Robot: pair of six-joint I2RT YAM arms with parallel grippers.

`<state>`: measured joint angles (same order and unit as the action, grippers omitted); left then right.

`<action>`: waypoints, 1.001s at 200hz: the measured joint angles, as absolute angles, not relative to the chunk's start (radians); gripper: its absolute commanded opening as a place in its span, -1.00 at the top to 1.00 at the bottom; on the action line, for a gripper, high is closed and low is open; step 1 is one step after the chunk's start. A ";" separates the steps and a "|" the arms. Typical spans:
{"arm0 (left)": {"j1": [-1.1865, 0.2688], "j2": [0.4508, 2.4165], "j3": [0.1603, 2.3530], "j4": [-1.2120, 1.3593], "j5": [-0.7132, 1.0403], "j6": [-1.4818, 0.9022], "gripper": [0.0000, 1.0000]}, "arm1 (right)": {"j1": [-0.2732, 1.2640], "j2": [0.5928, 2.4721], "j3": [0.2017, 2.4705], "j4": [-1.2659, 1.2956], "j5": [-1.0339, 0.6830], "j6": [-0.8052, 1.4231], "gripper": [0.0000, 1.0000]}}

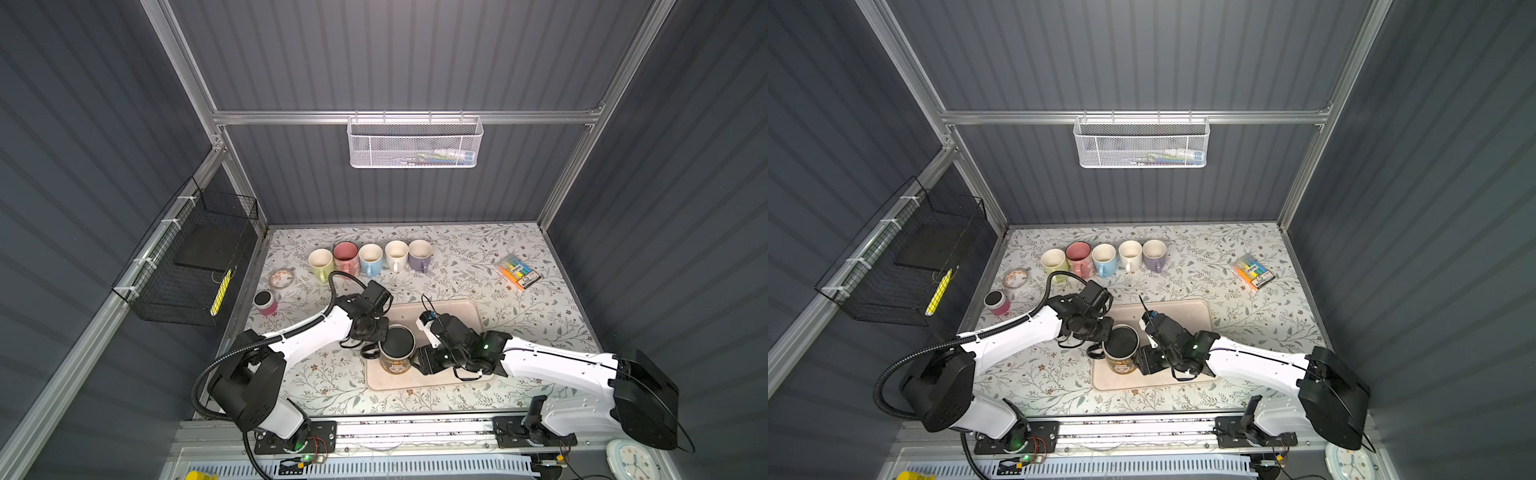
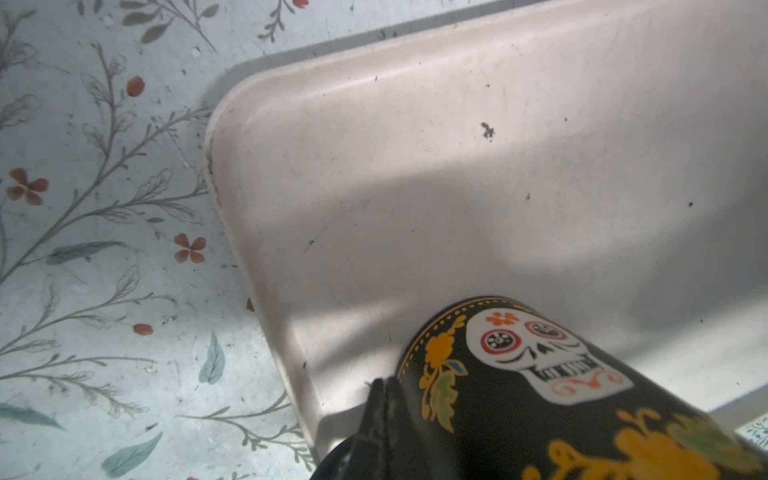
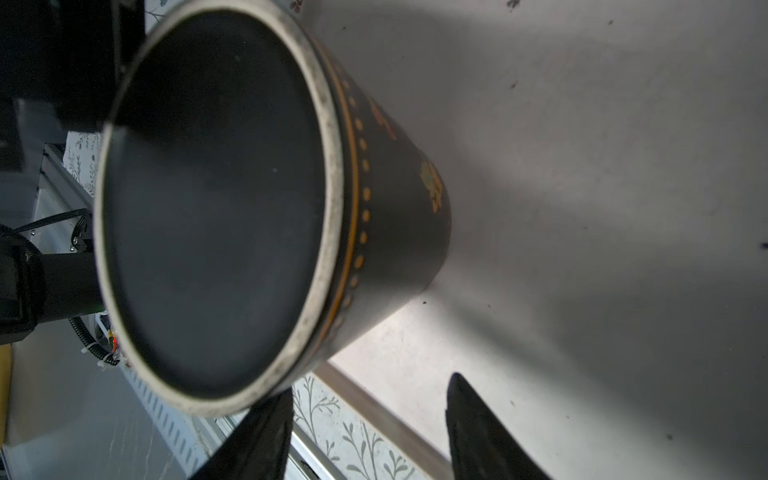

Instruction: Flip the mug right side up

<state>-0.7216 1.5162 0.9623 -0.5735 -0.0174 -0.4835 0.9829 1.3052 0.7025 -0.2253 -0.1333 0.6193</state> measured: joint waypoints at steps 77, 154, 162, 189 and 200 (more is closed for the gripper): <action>-0.722 1.611 1.031 -0.509 0.006 -0.484 1.00 | 0.934 1.337 0.739 -0.227 -0.120 0.602 -0.19; -0.722 1.667 1.085 -0.463 0.037 -0.483 1.00 | 0.837 1.326 0.749 -0.228 -0.099 0.583 -0.19; -0.722 1.666 1.086 -0.464 0.036 -0.482 1.00 | 0.833 1.319 0.749 -0.229 -0.098 0.582 -0.19; -0.727 1.638 1.086 -0.511 0.000 -0.471 0.93 | 0.827 1.289 0.749 -0.232 -0.091 0.579 -0.19; -0.728 1.608 1.086 -0.541 -0.027 -0.459 0.80 | 0.826 1.275 0.748 -0.232 -0.086 0.579 -0.20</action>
<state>-0.7280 1.6085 1.0863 -0.5407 -0.0273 -0.4595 0.8265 1.2747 0.7483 -0.2321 -0.0864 0.5785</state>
